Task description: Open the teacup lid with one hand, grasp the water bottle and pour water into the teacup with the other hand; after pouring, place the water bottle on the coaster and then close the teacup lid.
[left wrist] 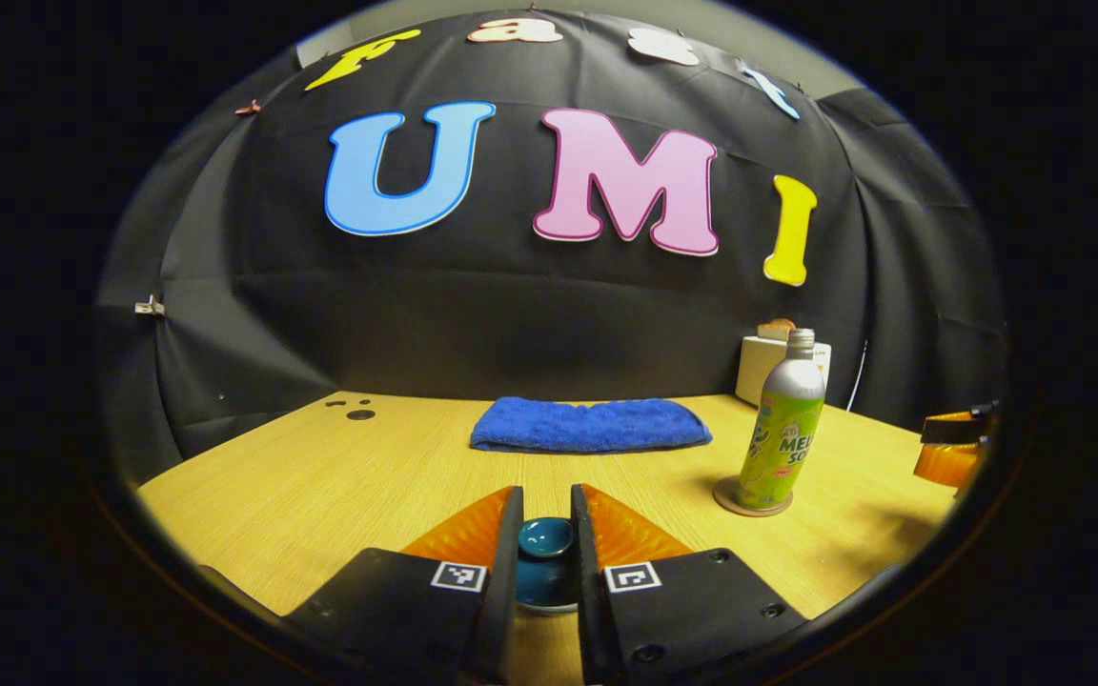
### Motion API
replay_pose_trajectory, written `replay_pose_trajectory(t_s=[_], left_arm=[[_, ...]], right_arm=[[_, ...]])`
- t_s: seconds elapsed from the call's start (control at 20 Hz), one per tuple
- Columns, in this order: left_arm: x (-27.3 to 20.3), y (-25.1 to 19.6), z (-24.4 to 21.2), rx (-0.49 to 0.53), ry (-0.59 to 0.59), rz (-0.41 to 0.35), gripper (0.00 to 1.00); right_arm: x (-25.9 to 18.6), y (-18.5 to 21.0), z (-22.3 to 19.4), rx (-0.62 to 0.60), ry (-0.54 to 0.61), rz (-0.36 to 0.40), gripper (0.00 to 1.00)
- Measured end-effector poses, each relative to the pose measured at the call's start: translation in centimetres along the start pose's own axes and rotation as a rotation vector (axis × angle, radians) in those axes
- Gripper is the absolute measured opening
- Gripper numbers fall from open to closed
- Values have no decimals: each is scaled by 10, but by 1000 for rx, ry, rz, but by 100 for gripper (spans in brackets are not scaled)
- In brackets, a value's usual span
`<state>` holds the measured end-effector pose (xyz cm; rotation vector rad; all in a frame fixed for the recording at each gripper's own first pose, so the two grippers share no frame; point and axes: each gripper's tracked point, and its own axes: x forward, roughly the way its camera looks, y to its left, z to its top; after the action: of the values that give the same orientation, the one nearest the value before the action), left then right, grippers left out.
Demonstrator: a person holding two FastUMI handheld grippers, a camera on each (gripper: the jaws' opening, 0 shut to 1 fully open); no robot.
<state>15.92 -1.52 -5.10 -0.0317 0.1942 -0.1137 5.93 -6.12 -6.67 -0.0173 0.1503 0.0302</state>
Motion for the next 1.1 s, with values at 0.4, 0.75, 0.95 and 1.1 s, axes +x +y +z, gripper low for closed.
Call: replay_pose_trajectory(t_s=[0.4, 0.75, 0.95, 1.1], left_arm=[[15, -8, -14, 1, 48, -15, 29], [13, -8, -17, 18, 65, -5, 34], [13, -8, -18, 25, 66, -3, 35], [11, -8, -17, 32, 57, -4, 41]], right_arm=[[12, 24, -13, -30, 30, 56, 99], [17, 30, -20, -69, 45, 55, 99], [17, 34, -22, -54, 50, 68, 99], [16, 34, -26, -44, 56, 65, 99]])
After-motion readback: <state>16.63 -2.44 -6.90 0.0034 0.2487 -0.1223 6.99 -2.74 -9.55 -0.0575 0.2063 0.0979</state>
